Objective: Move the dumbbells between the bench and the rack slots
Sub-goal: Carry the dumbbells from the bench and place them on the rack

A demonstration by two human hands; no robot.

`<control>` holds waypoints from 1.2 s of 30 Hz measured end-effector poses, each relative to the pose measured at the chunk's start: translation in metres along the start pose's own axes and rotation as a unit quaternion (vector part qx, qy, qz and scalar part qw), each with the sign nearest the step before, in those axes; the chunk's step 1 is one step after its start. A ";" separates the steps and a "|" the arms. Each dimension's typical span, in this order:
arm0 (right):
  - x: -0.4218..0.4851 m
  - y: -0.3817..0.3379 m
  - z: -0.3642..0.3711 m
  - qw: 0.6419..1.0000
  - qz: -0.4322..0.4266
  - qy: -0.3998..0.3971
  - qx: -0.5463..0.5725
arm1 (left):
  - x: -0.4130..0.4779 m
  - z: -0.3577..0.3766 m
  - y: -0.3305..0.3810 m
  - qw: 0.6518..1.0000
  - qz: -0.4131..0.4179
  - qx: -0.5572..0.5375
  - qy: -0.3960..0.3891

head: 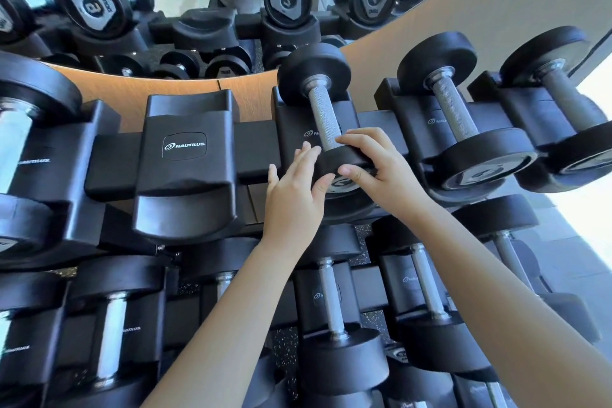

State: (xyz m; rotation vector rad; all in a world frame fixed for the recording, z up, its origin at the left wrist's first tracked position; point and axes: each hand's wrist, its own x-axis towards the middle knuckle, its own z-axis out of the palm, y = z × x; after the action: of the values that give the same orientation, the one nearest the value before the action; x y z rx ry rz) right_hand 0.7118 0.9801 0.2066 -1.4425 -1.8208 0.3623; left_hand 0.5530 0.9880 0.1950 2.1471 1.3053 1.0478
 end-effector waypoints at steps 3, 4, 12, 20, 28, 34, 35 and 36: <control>-0.006 -0.007 0.006 0.999 0.031 0.019 0.011 | -0.002 -0.006 -0.003 0.999 0.000 0.034 -0.032; -0.009 -0.009 0.008 0.999 0.043 0.028 0.013 | -0.002 -0.009 -0.003 0.998 0.005 0.050 -0.042; -0.060 -0.038 0.020 0.986 0.110 0.103 -0.069 | -0.037 -0.036 -0.003 0.988 0.007 0.135 -0.075; -0.120 -0.079 0.038 0.973 0.098 0.074 -0.195 | -0.106 -0.046 -0.003 0.978 0.024 0.184 -0.099; -0.160 -0.100 0.043 0.958 0.113 0.066 -0.254 | -0.146 -0.052 0.003 0.975 0.007 0.181 -0.126; -0.163 -0.092 0.033 0.963 0.097 0.060 -0.245 | -0.147 -0.045 0.024 0.974 0.007 0.199 -0.106; -0.161 -0.087 0.030 0.965 0.091 0.057 -0.241 | -0.145 -0.043 0.027 0.973 -0.002 0.205 -0.105; -0.157 -0.082 0.026 0.966 0.085 0.054 -0.236 | -0.142 -0.041 0.031 0.972 -0.012 0.214 -0.099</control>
State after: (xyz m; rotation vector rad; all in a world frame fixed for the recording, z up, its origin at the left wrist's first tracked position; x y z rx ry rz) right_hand 0.6458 0.8160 0.1812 -1.9099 -1.7706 -0.0778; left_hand 0.4991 0.8475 0.1873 2.4570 1.5632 0.5567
